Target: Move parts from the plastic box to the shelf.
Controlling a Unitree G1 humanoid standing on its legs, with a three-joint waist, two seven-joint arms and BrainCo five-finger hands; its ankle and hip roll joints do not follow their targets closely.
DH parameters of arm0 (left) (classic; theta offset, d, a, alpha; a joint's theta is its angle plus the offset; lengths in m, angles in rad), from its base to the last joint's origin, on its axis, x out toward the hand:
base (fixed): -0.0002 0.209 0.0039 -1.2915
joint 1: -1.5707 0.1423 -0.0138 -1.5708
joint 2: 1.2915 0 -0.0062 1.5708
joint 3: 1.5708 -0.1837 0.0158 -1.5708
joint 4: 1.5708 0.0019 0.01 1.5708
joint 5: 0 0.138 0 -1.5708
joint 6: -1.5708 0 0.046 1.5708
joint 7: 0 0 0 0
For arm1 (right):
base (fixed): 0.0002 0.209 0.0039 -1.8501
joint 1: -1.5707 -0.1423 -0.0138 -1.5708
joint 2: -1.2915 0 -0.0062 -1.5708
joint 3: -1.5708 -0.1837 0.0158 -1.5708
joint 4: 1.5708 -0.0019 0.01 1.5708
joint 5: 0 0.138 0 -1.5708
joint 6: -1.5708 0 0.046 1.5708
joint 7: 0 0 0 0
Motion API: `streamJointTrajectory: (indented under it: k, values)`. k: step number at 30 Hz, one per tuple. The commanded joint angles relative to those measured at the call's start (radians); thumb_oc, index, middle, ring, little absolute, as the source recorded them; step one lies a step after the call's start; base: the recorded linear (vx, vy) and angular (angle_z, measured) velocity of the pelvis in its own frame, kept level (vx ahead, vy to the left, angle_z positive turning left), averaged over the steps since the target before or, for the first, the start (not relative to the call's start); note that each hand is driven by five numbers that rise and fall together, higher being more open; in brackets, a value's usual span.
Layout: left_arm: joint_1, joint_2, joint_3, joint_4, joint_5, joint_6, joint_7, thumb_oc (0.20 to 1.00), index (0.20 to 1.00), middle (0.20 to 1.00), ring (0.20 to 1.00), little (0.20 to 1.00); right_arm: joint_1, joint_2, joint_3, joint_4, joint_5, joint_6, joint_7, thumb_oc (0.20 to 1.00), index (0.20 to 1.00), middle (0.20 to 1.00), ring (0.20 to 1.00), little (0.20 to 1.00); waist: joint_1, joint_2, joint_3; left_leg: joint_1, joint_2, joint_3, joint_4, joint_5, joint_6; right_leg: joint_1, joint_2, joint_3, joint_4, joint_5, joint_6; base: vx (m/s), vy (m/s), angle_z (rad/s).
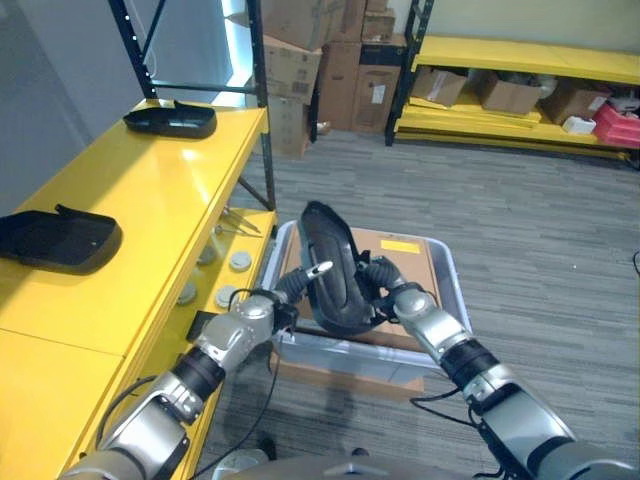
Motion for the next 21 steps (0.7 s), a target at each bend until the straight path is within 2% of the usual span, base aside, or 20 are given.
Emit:
streamJointTrajectory:
  k: [1, 12, 17, 21]
  values:
    - [-0.131, -0.073, -0.051, 0.053, -0.011, -0.068, -0.004, 0.2, 0.2, 0.2, 0.2, 0.2, -0.143, 0.011, 0.034, 0.008, 0.042, -0.063, -0.027, 0.2, 0.2, 0.2, 0.2, 0.2, 0.036, 0.015, -0.04, -0.025, 0.044, -0.016, 0.075, -0.078, -0.026, -0.052, -0.061, -0.093, 0.061, 0.002, 0.081, 0.0, 0.0, 0.0]
    - [-0.149, -0.073, -0.056, 0.032, 0.031, -0.082, -0.002, 0.2, 0.2, 0.2, 0.2, 0.2, -0.161, 0.033, 0.042, 0.004, 0.065, -0.041, -0.035, 0.2, 0.2, 0.2, 0.2, 0.2, 0.04, 0.015, -0.039, -0.018, 0.042, -0.02, 0.069, -0.078, -0.025, -0.045, -0.061, -0.096, 0.06, 0.001, 0.081, 0.0, 0.0, 0.0]
    - [-0.154, -0.076, -0.065, 0.021, 0.05, -0.112, -0.002, 0.2, 0.2, 0.2, 0.2, 0.2, -0.161, 0.041, 0.04, -0.002, 0.076, -0.034, -0.039, 0.2, 0.2, 0.2, 0.2, 0.2, 0.039, 0.016, -0.037, -0.019, 0.041, -0.023, 0.07, -0.078, -0.025, -0.047, -0.061, -0.093, 0.064, -0.002, 0.08, 0.0, 0.0, 0.0]
    - [-0.163, -0.078, -0.07, 0.0, 0.049, -0.167, 0.003, 0.2, 0.2, 0.2, 0.2, 0.2, -0.157, 0.057, 0.031, 0.002, 0.186, -0.033, -0.054, 0.2, 0.2, 0.2, 0.2, 0.2, 0.039, 0.016, -0.033, -0.015, 0.041, -0.027, 0.069, -0.078, -0.026, -0.042, -0.06, -0.094, 0.066, -0.003, 0.08, 0.0, 0.0, 0.0]
